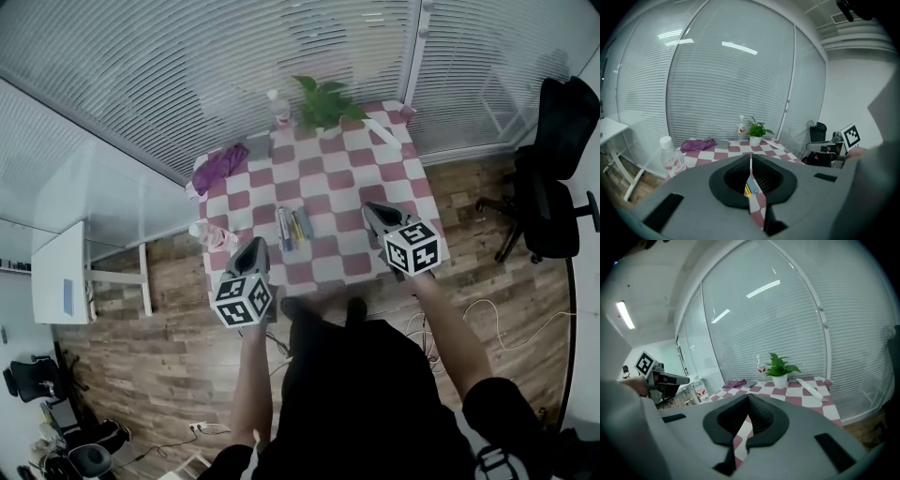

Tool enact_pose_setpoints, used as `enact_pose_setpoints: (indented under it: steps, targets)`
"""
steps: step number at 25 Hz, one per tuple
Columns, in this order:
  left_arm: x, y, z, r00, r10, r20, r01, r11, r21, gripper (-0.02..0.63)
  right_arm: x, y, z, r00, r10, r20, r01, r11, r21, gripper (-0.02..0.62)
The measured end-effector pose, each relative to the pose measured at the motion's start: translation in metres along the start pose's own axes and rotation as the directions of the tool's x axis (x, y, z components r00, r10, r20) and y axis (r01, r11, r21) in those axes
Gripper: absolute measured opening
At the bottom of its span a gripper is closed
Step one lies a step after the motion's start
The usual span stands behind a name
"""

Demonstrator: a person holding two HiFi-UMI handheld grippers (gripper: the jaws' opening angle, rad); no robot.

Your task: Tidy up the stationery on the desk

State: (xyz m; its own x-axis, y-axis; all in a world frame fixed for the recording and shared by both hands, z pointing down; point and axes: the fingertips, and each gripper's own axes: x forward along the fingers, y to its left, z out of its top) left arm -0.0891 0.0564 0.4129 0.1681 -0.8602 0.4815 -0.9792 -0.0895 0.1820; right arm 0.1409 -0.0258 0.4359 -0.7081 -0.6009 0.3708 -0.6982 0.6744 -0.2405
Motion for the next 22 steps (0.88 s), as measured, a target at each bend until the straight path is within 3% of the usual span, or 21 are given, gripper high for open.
enact_pose_setpoints:
  steps: [5,10,22]
  targets:
    - [-0.014,-0.002,0.048,0.994,-0.023,0.105,0.02,0.999,0.033,0.04,-0.023,0.005,0.046,0.992,0.048,0.121,-0.045,0.999,-0.021,0.021]
    - [-0.036,-0.001,0.072,0.987,-0.045,0.154,0.036,0.997,0.062,0.04,-0.034,0.023,0.07,0.982,0.07,0.177,-0.066,0.997,-0.031,0.02]
    - [-0.051,0.01,0.082,0.983,-0.057,0.177,0.042,0.996,0.084,0.04,-0.033,0.052,0.081,0.977,0.101,0.185,-0.089,0.993,-0.072,0.02]
